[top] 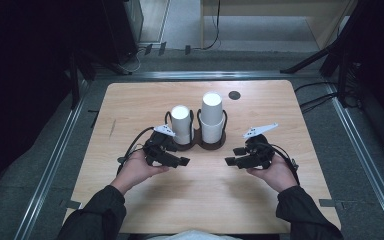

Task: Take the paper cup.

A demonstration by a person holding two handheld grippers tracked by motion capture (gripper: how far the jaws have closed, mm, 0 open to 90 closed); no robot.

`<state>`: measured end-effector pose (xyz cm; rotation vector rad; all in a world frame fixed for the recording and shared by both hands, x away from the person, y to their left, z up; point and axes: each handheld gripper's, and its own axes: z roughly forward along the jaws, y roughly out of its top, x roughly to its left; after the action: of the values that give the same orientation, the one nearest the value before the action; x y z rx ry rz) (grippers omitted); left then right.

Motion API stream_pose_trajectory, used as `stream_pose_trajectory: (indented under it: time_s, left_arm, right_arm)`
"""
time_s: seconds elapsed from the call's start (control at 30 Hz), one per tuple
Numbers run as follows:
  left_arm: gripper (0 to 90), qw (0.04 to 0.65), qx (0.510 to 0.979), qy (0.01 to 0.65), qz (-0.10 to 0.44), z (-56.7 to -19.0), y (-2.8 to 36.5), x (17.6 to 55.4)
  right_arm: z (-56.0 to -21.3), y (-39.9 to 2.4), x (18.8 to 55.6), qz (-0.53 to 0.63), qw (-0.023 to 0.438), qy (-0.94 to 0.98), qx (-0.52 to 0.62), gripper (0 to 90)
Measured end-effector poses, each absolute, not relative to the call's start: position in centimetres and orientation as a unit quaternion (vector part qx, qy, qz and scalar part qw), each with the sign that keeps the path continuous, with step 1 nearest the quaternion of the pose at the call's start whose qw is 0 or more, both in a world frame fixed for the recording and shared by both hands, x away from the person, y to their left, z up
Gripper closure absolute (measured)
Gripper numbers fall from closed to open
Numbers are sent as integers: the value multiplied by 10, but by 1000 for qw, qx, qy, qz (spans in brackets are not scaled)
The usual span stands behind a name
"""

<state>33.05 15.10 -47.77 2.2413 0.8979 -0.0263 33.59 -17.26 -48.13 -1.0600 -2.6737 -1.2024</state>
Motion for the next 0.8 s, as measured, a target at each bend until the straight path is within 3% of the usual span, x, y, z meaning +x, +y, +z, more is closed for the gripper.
stream_pose_trajectory:
  time_s: [0.27, 0.33, 0.43, 0.6, 0.8]
  left_arm:
    - [331, 343, 882, 321, 27, -477, 152, 328]
    - [353, 342, 884, 317, 24, -477, 153, 328]
    - [355, 356, 881, 312, 13, -476, 154, 329]
    - [340, 356, 886, 298, -8, -478, 154, 327]
    - [330, 341, 898, 278, 7, -477, 147, 319]
  right_arm:
    - [-473, -175, 334, -404, 2, -863, -302, 477]
    - [-472, -176, 331, -411, -15, -866, -284, 497]
    - [-474, -176, 332, -413, -1, -863, -292, 497]
    - [-478, -175, 333, -398, -5, -870, -290, 466]
    - [-477, -169, 334, -383, -2, -880, -281, 414]
